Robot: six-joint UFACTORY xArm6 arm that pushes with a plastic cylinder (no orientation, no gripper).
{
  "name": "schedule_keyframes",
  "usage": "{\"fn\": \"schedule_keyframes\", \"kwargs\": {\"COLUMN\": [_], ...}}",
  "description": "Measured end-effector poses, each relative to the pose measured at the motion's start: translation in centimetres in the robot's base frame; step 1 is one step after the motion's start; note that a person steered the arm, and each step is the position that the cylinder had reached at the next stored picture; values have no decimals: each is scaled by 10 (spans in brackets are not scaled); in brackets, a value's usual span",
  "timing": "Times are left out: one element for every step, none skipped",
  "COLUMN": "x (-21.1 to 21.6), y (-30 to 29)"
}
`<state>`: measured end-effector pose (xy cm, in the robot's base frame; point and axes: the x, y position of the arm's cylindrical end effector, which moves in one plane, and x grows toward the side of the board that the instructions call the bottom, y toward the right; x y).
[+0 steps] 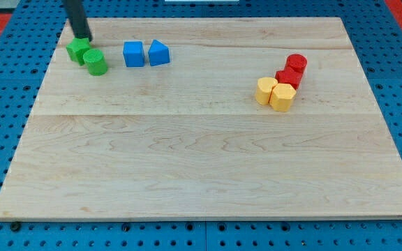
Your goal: Slide green circle slightly up
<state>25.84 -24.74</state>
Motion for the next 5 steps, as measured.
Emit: {"fn": "schedule_keyframes", "kwargs": {"x": [3, 23, 35, 88, 94], "y": [-8, -12, -56, -13, 24]}}
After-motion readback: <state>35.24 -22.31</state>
